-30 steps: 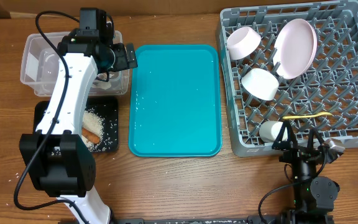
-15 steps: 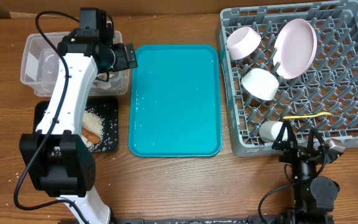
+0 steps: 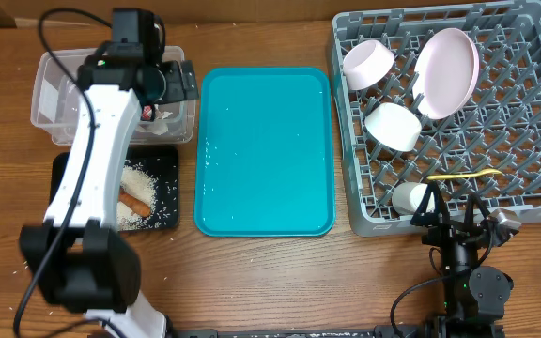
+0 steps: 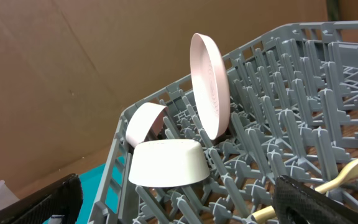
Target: Sort waste into correct bins and load items into the dishwasher
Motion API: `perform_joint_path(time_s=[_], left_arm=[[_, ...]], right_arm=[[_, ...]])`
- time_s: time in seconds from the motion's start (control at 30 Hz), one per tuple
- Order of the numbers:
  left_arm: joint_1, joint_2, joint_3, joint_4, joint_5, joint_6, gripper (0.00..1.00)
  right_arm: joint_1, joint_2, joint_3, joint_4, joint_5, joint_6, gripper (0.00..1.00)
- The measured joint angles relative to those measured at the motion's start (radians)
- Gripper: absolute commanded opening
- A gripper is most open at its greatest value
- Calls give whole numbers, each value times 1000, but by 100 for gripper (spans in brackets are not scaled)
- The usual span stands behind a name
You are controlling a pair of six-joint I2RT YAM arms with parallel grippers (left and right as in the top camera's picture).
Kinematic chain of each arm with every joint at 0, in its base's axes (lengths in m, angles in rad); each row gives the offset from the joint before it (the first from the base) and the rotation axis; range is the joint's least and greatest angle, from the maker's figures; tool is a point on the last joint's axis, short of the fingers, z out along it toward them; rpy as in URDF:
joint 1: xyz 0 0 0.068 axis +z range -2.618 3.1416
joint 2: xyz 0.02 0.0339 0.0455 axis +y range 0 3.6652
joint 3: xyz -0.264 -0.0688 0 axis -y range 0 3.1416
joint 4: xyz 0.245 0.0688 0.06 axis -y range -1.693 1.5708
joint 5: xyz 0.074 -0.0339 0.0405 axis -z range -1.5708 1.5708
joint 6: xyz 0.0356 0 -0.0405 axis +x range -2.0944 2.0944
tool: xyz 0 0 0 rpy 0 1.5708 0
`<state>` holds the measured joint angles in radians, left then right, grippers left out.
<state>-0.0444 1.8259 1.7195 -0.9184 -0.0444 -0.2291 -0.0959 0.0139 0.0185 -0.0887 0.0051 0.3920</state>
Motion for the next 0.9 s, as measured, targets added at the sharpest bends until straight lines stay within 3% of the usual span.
perform_joint_path(time_s=[0.23, 0.37, 0.63, 0.9], left_arm=[[-2, -262, 0, -23, -34, 1, 100], [-2, -422, -63, 92, -43, 3, 100], [-2, -794, -649, 642, -47, 4, 100], [23, -1154, -1180, 882, -49, 31, 100]], right_arm=[[0, 0, 0, 0, 0, 0, 100], [0, 0, 0, 0, 0, 0, 100], [0, -1, 0, 1, 2, 0, 100], [0, -1, 0, 1, 3, 0, 100]])
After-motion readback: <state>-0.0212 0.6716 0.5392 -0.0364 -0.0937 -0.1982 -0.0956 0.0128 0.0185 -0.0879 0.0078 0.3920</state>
